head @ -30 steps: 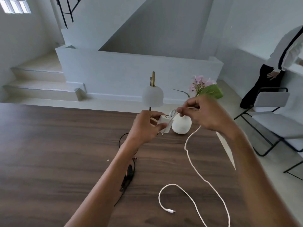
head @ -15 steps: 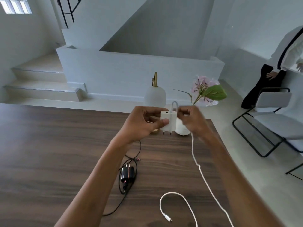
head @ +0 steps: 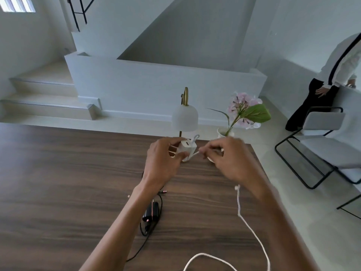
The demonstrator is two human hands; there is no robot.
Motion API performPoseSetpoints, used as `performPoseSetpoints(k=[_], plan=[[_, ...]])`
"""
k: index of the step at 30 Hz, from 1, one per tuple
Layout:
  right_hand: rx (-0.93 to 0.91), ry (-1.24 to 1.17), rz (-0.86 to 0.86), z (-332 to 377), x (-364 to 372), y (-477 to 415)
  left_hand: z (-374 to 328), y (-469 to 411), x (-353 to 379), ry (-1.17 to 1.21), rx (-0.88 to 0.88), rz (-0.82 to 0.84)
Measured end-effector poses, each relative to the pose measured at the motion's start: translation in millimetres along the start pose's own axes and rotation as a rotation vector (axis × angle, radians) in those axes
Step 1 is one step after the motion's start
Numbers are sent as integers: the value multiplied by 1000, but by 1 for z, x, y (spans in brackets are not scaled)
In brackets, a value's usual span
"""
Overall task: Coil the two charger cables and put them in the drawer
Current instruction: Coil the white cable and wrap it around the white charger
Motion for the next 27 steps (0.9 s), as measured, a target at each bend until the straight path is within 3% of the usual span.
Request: performPoseSetpoints(k=[5,9,15,19,22,27], plan=[[-115,-47,-153,2,-42,-35,-8,9,7,-16,51,150],[-85,-207,-122,-13,-31,-60,-19,10,5,168,64,238],[150,-506,38,-50,53,-38,-4,5,-4,386,-62,89],[188,-577,176,-43,84,-5,10,9,-3,486,-180,8],[170,-553,244,-33,92,14,12,9,-6,534,-242,-90],[78,-202,174,-13,59,24,6,11,-6,185,-101,-120]])
Point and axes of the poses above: each hand's wrist, its own y-axis away from the middle knuckle, its own x-axis out of the palm, z = x × y, the point moved 4 cm from there along -y, towards the middle knuckle, and after that the axes turned 3 degrees about x, right-handed, at the moved point
